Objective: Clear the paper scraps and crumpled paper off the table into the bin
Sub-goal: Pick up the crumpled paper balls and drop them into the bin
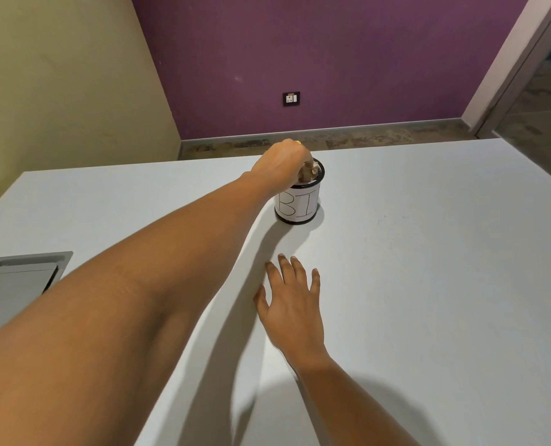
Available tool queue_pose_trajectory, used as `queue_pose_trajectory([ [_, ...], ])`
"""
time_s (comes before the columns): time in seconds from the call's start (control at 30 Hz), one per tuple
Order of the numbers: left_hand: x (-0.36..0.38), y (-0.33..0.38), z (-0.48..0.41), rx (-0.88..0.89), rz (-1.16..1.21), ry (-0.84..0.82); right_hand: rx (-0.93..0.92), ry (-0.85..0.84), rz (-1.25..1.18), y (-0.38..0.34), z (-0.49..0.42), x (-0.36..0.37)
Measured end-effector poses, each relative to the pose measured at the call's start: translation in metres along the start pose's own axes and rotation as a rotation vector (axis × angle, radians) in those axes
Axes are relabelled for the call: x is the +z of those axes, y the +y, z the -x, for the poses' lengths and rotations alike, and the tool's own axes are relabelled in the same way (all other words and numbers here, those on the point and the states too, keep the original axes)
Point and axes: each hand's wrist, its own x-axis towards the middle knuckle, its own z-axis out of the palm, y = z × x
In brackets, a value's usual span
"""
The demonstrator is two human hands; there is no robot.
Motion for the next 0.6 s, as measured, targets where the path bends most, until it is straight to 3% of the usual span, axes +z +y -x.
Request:
queue_pose_trajectory([
  [0.6,0.009,-0.004,-0.02,-0.086,-0.022,-0.41,-0.026,-0.068,0.012,0.003,-0.001,-0.003],
])
